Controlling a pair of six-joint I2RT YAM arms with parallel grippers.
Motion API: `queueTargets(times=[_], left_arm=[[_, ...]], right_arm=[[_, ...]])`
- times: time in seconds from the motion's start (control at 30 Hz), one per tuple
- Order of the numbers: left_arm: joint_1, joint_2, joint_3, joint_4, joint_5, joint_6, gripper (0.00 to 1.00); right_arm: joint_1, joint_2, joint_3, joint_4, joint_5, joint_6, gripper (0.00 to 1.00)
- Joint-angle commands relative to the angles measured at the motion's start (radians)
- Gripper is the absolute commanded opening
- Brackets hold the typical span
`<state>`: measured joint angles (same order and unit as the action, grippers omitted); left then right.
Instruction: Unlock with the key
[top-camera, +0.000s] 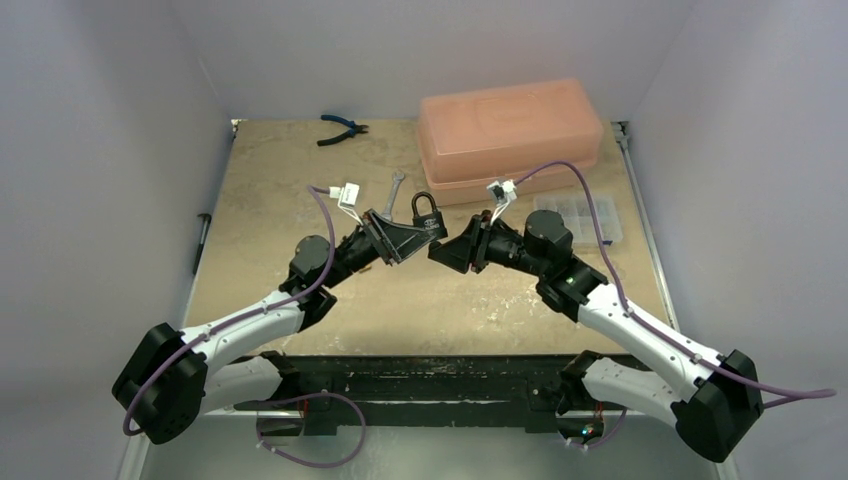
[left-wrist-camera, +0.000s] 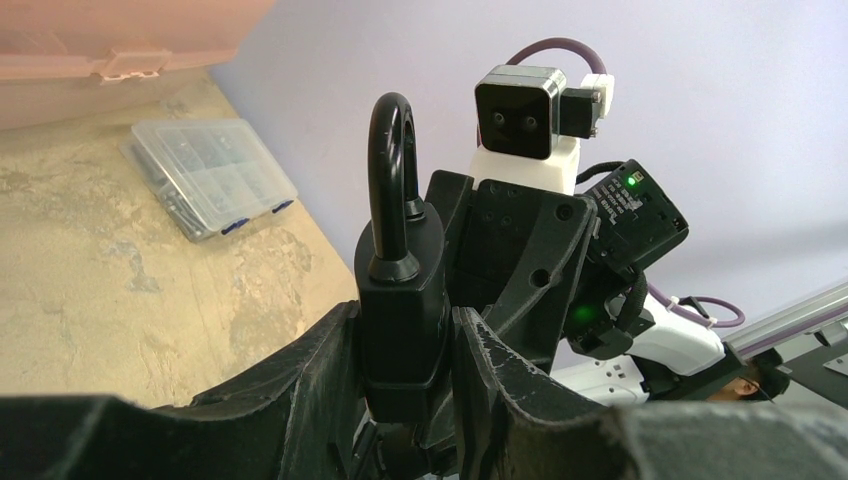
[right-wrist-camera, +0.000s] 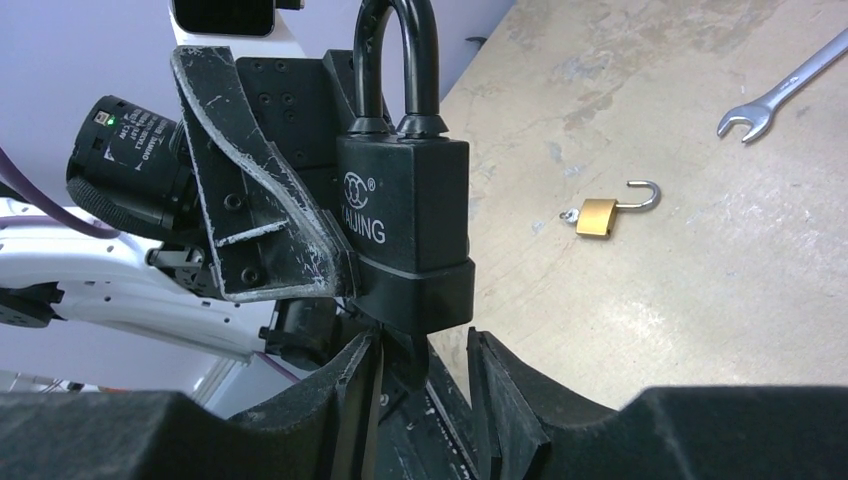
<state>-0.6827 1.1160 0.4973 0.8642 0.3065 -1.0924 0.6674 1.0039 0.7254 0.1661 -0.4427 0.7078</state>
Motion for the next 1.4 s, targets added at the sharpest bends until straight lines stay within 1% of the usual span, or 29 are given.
queueTargets(times=[0.0, 0.1, 0.23, 0.33, 0.4, 0.47, 0.6, 0.7, 0.87, 1.37], left_arm=[[-0.001, -0.036, 0.01, 0.162, -0.005, -0.025, 0.0], [0.0, -0.038, 0.006, 0.163, -0.005, -0.026, 0.0], [0.0, -0.038, 0.002, 0.171, -0.005, -0.03, 0.0], [0.0, -0.041, 0.002, 0.174, 0.002, -0.031, 0.0], [-0.001, -0.047, 0.003, 0.176, 0.009, -0.03, 0.0], [0.0, -0.054, 0.002, 0.181, 0.02, -0.031, 0.0], [0.0, -0.066, -0.004, 0.225, 0.051, -0.048, 0.0], [0.0, -0.067, -0.01, 0.292, 0.087, -0.078, 0.0], [0.0, -0.073, -0.007, 0.376, 0.14, -0.128, 0.0], [0.0, -0.094, 0.061, 0.364, 0.252, -0.146, 0.0]], right_arm=[[0.001, 0.009, 0.049, 0.06, 0.018, 0.008, 0.43], [0.001, 0.015, 0.055, 0.067, 0.013, 0.012, 0.41], [0.001, 0.012, 0.052, 0.078, 0.008, 0.016, 0.32], [0.001, 0.003, 0.039, 0.099, -0.005, 0.025, 0.14], [0.001, -0.004, 0.028, 0.121, -0.019, 0.035, 0.06], [0.001, -0.01, 0.014, 0.155, -0.04, 0.047, 0.01], [0.001, -0.021, 0.003, 0.195, -0.088, 0.061, 0.0], [0.0, -0.034, -0.006, 0.25, -0.126, 0.093, 0.0], [0.001, -0.047, 0.012, 0.269, -0.161, 0.104, 0.0], [0.001, -0.074, 0.061, 0.356, -0.218, 0.19, 0.0]])
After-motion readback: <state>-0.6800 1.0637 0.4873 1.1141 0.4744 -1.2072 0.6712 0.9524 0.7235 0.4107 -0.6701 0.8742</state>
